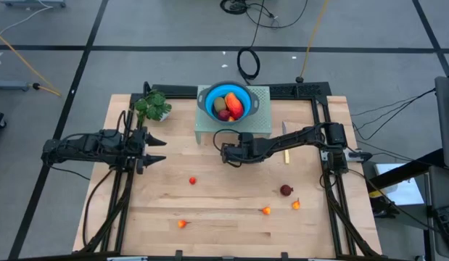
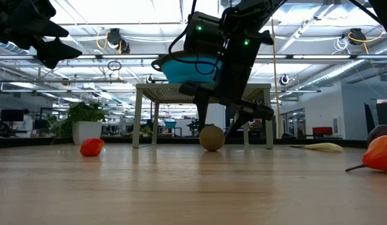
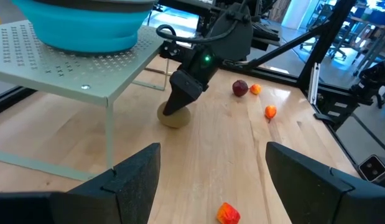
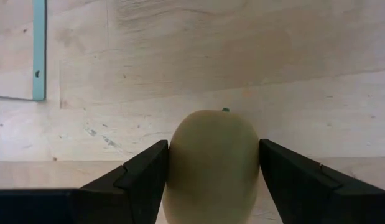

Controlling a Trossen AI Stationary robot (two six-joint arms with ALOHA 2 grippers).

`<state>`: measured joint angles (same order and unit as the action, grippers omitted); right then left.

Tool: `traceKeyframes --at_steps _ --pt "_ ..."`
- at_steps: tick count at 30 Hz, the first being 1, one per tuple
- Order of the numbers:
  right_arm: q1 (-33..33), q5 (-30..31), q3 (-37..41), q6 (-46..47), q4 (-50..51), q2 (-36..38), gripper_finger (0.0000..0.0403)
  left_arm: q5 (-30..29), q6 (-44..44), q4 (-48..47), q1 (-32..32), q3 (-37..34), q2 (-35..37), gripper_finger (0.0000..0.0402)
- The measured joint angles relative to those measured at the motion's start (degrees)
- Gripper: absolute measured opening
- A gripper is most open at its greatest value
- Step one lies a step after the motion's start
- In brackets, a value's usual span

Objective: Pick & Place Fruit
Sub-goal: Put the kiwi into the colander on the shelf

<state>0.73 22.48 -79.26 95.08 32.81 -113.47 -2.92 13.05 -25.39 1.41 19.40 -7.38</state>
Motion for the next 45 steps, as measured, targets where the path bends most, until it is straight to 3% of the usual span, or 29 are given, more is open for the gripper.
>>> traceKeyframes --at_steps 21,31,45 --pt "0.0 -0.9 0.0 -1.9 -1.5 -0.1 0.0239 0.0 -0.4 0.0 0.0 0.0 0.0 0.0291" --pt "0.1 -1.5 0.0 -2.6 -1.5 -0.1 0.0187 0.0 -0.3 0.0 0.0 0.0 0.0 0.0292" --pt "3.1 -2.7 0.2 -2.9 -2.6 4.0 0.0187 0.0 0.1 0.0 0.0 0.0 0.0 0.0291"
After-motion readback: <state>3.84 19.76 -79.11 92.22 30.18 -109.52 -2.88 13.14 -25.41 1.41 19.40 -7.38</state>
